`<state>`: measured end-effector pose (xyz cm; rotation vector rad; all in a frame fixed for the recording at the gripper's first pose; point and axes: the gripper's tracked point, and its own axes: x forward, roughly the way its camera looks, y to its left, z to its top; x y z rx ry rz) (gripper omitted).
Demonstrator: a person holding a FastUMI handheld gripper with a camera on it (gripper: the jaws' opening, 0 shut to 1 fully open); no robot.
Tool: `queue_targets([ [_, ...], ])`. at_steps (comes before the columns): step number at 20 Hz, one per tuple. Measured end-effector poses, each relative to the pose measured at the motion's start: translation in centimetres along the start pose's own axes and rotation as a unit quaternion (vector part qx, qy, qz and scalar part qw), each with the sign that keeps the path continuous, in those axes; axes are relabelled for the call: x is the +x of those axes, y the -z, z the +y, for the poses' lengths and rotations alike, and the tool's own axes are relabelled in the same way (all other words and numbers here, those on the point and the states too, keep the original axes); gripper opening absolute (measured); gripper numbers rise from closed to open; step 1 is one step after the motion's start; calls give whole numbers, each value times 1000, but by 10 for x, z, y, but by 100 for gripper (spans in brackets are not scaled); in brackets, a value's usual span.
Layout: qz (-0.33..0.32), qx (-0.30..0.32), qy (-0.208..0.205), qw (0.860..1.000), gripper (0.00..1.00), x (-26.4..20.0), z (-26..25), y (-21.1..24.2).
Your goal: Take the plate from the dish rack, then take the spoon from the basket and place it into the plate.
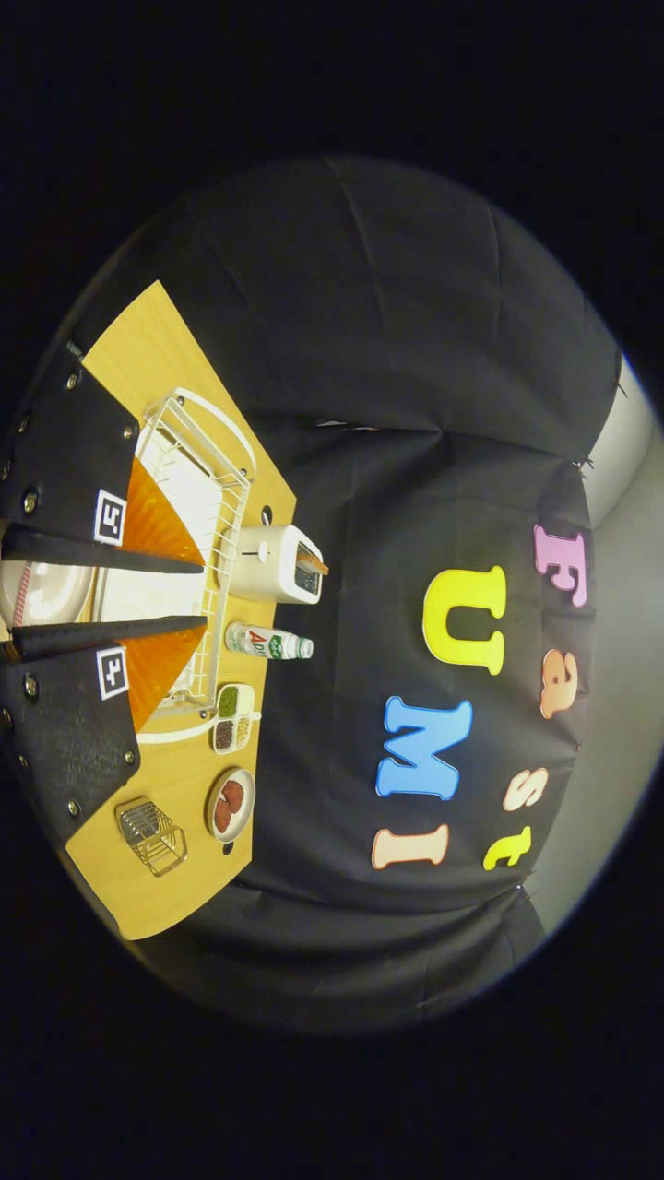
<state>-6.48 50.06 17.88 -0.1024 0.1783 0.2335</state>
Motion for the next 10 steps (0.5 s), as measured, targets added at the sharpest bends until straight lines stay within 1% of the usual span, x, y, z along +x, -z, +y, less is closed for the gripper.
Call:
queue_targets([
  [6,-64,13,36,997,26,-6,-41,-64],
  [10,-99,21,55,993,26,-9,-67,-94],
])
